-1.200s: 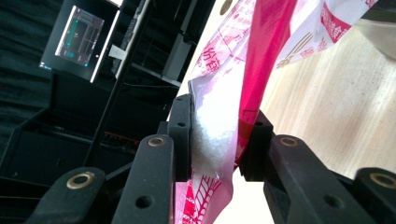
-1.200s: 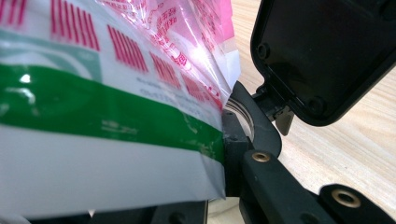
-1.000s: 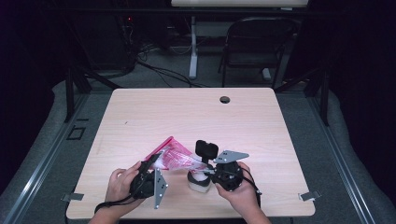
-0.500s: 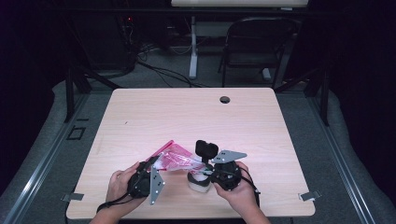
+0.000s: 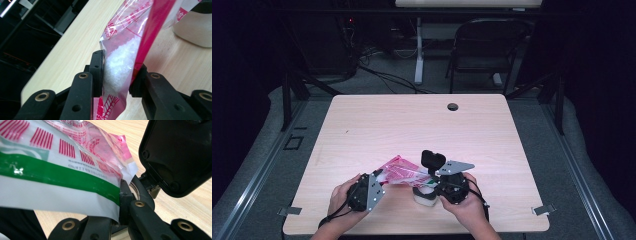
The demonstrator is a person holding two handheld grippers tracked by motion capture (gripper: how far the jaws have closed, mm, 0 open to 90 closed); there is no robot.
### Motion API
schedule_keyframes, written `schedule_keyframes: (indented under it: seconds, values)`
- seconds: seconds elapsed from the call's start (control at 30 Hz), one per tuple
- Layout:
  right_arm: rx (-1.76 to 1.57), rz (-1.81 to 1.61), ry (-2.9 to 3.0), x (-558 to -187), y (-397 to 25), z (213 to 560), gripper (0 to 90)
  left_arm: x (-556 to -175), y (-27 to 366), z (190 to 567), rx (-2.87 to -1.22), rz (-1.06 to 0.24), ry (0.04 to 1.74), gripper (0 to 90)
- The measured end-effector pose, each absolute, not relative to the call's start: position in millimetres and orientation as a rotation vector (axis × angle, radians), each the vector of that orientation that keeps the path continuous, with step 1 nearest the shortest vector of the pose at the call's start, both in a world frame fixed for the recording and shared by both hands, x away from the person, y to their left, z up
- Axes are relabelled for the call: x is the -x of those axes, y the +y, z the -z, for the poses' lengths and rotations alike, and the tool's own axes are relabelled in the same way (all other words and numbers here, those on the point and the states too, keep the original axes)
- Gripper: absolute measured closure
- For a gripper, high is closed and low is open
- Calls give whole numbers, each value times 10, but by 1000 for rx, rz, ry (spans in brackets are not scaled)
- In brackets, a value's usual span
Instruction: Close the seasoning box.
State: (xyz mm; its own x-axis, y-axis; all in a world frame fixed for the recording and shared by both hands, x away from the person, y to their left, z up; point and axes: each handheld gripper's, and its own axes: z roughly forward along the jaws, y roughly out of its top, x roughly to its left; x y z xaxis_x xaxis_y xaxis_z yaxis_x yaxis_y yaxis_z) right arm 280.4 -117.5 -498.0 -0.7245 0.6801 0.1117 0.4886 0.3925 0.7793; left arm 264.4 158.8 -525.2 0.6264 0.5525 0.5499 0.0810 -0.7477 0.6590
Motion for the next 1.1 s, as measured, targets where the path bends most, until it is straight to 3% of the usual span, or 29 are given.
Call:
schedule_keyframes:
  seconds: [0.53, 1.1]
  values:
    - [-1026, -1251, 2425, -2804, -1148, 4970, 900, -2728, 1631, 5377, -2254, -883, 584, 658]
    - [-1011, -1241, 2424, -2794, -1132, 4951, 900, -2724, 1614, 5393, -2251, -833, 601, 615]
